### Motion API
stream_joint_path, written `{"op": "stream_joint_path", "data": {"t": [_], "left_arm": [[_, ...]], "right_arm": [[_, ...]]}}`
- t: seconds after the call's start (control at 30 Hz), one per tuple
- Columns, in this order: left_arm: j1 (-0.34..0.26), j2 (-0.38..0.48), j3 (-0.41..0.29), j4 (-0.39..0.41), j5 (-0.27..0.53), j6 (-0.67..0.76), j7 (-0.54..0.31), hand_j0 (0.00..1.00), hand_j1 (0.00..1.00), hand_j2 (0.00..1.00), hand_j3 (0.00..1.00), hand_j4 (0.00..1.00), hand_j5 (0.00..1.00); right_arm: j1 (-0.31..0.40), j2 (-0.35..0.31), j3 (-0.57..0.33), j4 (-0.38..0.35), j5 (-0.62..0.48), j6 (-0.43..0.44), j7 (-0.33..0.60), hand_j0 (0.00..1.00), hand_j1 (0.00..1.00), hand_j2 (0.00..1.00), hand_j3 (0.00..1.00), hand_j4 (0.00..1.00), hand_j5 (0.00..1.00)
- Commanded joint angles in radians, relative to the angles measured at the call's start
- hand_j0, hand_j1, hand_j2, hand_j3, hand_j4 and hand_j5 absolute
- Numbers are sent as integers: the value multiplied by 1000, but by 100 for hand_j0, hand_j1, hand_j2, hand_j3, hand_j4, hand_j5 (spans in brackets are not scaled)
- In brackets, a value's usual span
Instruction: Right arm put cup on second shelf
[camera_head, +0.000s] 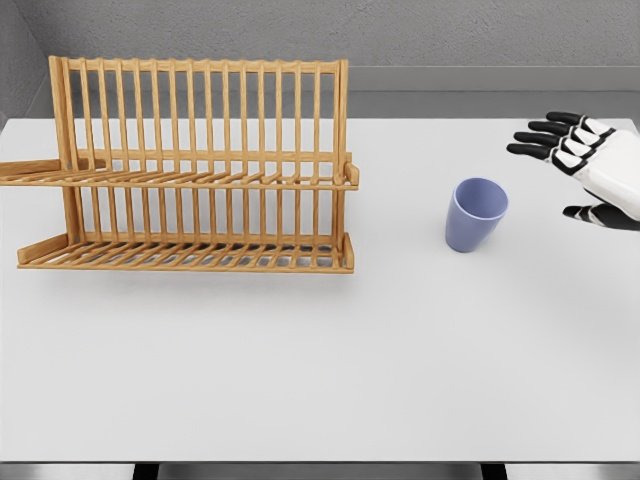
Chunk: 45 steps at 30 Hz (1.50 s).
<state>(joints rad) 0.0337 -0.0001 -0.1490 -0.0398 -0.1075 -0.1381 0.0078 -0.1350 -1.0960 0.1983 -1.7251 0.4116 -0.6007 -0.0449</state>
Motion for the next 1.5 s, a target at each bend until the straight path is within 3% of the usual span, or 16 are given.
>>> {"op": "stream_joint_path", "data": {"t": [0.0, 0.17, 0.2, 0.27, 0.3, 0.4, 0.47, 0.53, 0.63, 0.7, 0.83, 0.97, 1.47], "left_arm": [[0, 0, 0, 0, 0, 0, 0, 100, 100, 100, 100, 100, 100], [0, 0, 0, 0, 0, 0, 0, 100, 100, 100, 100, 100, 100], [0, 0, 0, 0, 0, 0, 0, 100, 100, 100, 100, 100, 100], [0, 0, 0, 0, 0, 0, 0, 100, 100, 100, 100, 100, 100], [0, 0, 0, 0, 0, 0, 0, 100, 100, 100, 100, 100, 100], [0, 0, 0, 0, 0, 0, 0, 100, 100, 100, 100, 100, 100], [0, 0, 0, 0, 0, 0, 0, 100, 100, 100, 100, 100, 100], [0, 0, 0, 0, 0, 0, 0, 100, 100, 100, 100, 100, 100], [0, 0, 0, 0, 0, 0, 0, 100, 100, 100, 100, 100, 100], [0, 0, 0, 0, 0, 0, 0, 100, 100, 100, 100, 100, 100], [0, 0, 0, 0, 0, 0, 0, 100, 100, 100, 100, 100, 100], [0, 0, 0, 0, 0, 0, 0, 100, 100, 100, 100, 100, 100], [0, 0, 0, 0, 0, 0, 0, 100, 100, 100, 100, 100, 100]], "right_arm": [[0, -1, 3, -1, -7, 1, 0, 100, 100, 100, 100, 100, 100], [2, -4, 7, 2, -20, 41, -1, 100, 100, 100, 100, 100, 100], [-2, -4, 10, 4, -20, 47, 43, 100, 100, 100, 100, 100, 100], [-78, -1, 9, 19, -40, 90, 301, 100, 100, 100, 100, 100, 100], [-97, -1, 10, 21, -45, 102, 352, 100, 100, 100, 100, 100, 100], [-118, -1, 26, 22, -43, 101, 344, 100, 100, 100, 100, 100, 100], [-170, 1, 64, 24, -45, 102, 361, 100, 100, 100, 100, 100, 100], [-238, 19, 84, 24, -45, 113, 471, 100, 100, 100, 100, 100, 100], [-414, 71, 246, 62, -45, 133, 582, 100, 100, 100, 100, 100, 100], [-451, 99, 314, 78, -45, 131, 651, 100, 100, 100, 100, 100, 100], [-454, 113, 317, 81, -45, 131, 656, 100, 100, 100, 100, 100, 100], [-528, 151, 374, 124, -43, 131, 656, 100, 100, 100, 100, 100, 100], [-561, 212, 454, 163, -42, 131, 656, 100, 100, 100, 100, 100, 100]]}}
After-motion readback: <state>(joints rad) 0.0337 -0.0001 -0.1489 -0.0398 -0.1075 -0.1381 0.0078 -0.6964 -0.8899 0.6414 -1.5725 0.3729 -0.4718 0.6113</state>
